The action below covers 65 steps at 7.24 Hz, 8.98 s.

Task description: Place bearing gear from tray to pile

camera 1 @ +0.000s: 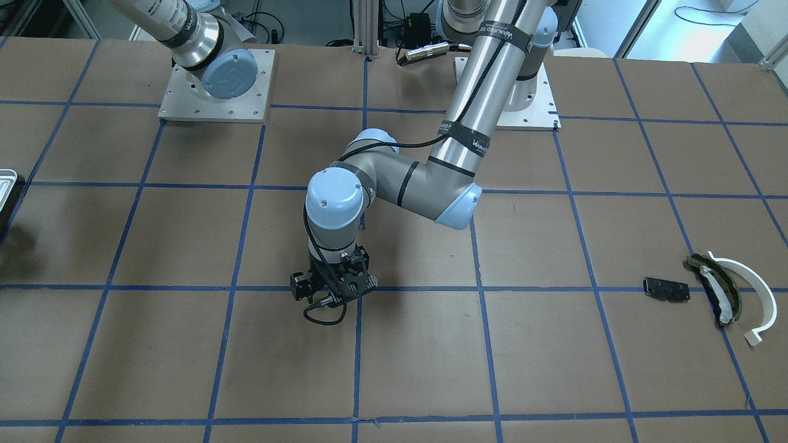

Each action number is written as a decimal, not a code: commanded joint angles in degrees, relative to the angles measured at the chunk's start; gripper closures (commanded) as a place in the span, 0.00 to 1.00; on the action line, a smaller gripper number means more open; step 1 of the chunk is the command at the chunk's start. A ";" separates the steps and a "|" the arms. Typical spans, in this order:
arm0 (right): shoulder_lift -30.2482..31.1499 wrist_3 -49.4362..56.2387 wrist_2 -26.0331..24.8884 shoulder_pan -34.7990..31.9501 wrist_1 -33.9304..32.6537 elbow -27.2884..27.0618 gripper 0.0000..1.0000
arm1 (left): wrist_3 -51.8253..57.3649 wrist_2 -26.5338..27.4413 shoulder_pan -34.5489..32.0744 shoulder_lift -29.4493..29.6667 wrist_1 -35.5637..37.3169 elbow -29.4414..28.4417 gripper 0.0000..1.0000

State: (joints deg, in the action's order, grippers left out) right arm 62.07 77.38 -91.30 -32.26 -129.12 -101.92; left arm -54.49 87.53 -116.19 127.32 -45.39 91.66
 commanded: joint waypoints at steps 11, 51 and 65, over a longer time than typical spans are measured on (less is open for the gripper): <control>29.40 -40.20 -2.13 -22.35 35.65 0.41 1.00 | 22.51 2.66 12.68 -14.44 -19.20 -1.05 1.00; 25.82 -79.85 -0.54 -58.00 41.41 17.55 0.00 | 15.91 1.77 -0.09 -7.18 3.03 12.05 0.44; 25.65 -80.11 -0.11 -58.09 40.70 17.64 0.00 | 87.02 6.85 51.19 -27.12 -18.42 13.88 0.91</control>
State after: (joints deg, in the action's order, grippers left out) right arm 87.71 -2.69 -91.40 -90.28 -88.42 -84.29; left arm 23.70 92.84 -71.36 100.91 -63.62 104.66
